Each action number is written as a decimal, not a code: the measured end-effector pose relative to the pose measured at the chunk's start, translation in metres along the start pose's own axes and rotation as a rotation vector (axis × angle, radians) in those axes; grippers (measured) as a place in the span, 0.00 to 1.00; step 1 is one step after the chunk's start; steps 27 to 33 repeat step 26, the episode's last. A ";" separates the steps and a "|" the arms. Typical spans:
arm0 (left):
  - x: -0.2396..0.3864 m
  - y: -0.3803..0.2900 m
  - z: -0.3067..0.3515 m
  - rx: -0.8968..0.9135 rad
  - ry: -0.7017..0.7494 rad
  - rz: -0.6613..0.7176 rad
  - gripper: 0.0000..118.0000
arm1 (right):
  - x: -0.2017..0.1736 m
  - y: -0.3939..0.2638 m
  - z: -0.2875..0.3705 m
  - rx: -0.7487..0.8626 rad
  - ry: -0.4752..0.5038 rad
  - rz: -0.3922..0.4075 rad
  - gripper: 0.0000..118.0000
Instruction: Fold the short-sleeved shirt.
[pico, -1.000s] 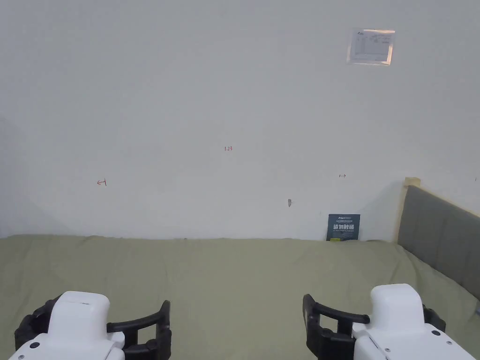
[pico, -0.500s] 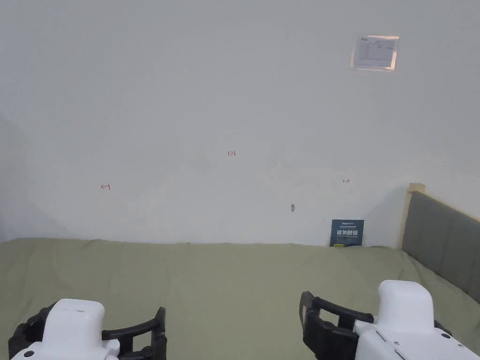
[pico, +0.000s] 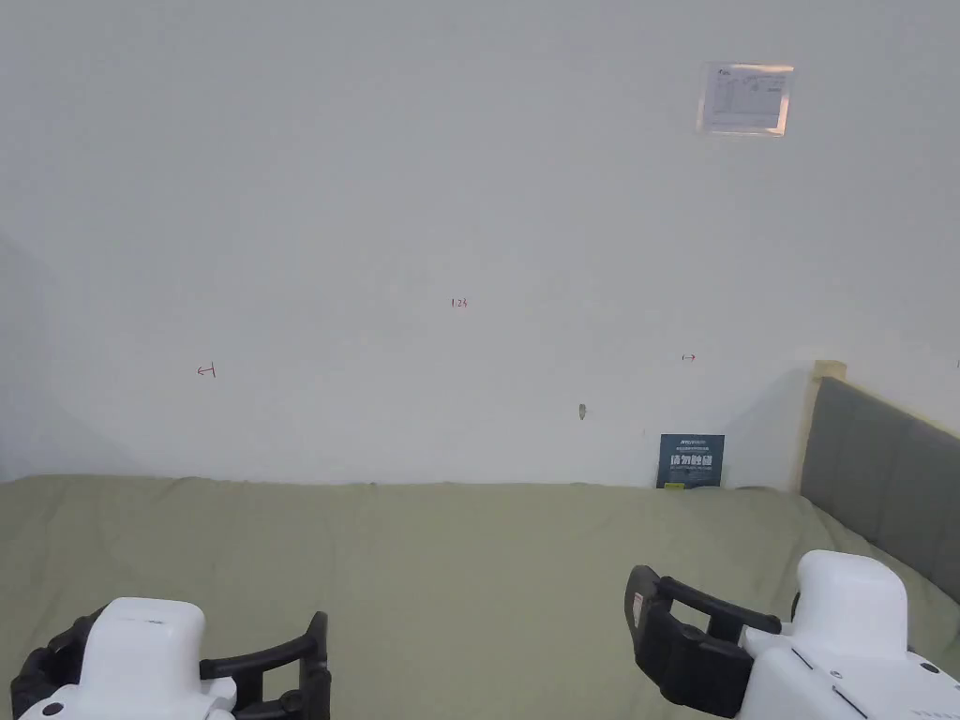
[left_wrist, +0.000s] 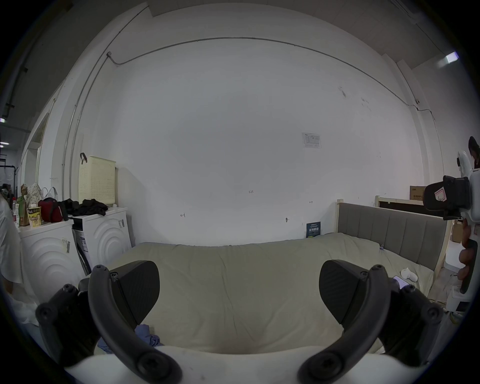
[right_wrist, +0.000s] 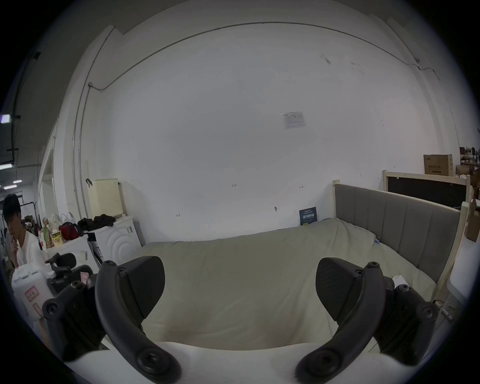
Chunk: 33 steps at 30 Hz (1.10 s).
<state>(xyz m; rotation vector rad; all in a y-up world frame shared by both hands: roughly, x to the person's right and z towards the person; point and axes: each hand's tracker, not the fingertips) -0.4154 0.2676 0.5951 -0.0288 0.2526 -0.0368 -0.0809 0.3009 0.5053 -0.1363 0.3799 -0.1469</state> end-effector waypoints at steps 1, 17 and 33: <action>0.000 0.000 0.000 0.002 0.003 -0.001 1.00 | -0.002 -0.001 -0.001 -0.003 -0.016 0.021 0.98; 0.000 0.004 0.002 0.031 0.001 0.025 1.00 | 0.003 -0.020 -0.014 0.085 -0.027 0.169 0.98; 0.004 0.008 0.002 0.058 -0.001 0.020 1.00 | 0.003 -0.019 -0.014 0.086 -0.023 0.174 0.98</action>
